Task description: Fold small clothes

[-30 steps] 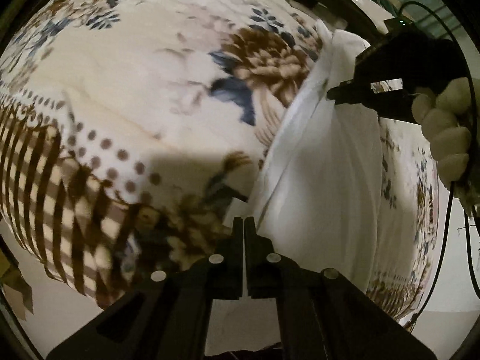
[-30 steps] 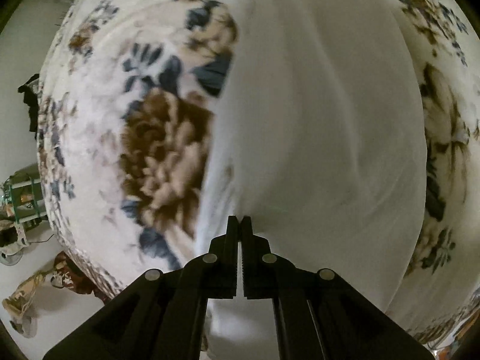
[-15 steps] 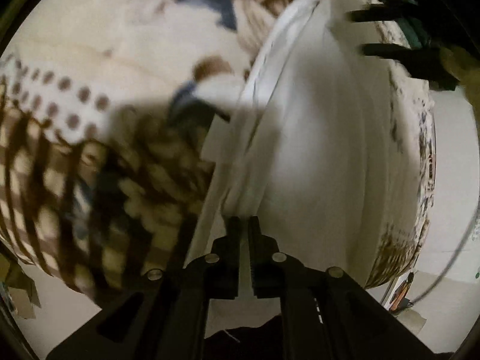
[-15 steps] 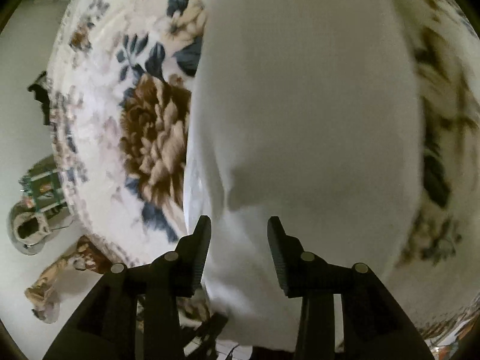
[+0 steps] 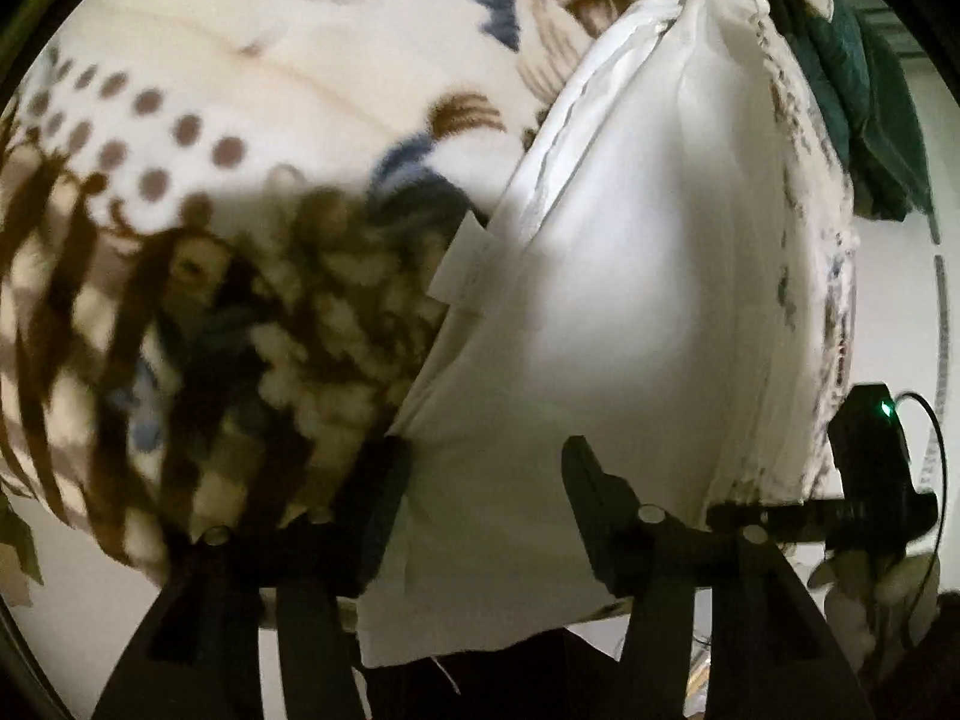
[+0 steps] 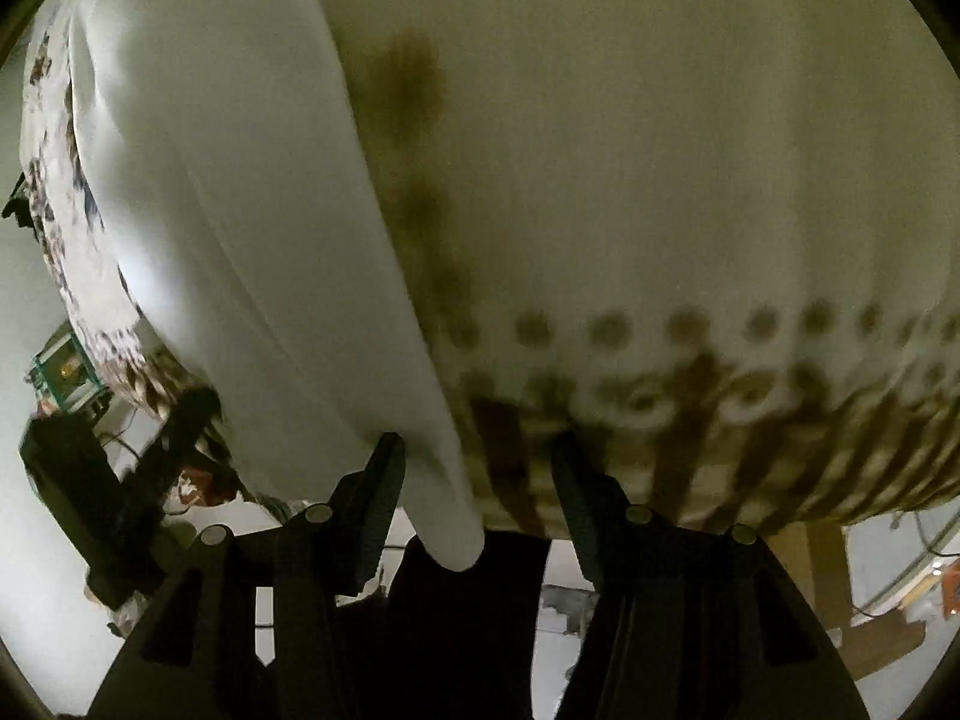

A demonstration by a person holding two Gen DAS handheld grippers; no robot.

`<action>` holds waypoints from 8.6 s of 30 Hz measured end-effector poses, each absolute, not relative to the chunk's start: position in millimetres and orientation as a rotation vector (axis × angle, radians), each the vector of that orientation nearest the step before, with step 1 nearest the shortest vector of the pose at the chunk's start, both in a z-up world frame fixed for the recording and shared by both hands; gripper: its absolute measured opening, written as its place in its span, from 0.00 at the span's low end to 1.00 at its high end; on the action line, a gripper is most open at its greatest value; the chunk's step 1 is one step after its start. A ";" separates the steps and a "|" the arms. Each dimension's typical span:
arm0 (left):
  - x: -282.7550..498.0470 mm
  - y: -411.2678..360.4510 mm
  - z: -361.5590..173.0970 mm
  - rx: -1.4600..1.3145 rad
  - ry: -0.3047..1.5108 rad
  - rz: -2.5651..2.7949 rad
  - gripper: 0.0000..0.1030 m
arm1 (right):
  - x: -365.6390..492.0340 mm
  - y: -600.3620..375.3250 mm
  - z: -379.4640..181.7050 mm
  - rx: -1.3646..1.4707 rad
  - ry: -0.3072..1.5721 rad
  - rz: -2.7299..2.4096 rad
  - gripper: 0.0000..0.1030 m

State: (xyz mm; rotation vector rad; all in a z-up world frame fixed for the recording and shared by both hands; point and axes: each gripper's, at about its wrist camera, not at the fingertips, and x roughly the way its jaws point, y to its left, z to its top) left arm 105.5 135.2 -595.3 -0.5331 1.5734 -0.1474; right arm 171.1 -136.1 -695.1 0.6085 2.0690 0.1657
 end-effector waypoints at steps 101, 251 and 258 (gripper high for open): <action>384.4 77.0 -474.2 -0.304 1.048 -0.642 0.11 | 526.7 -111.2 -542.3 0.571 1.151 0.497 0.08; 404.7 99.1 -485.0 -0.728 1.249 -0.610 0.15 | 392.4 -219.2 -559.6 1.058 1.354 0.616 0.19; 525.6 93.1 -393.6 -0.697 1.082 -0.614 0.15 | 507.6 -226.4 -451.5 0.942 1.220 0.646 0.19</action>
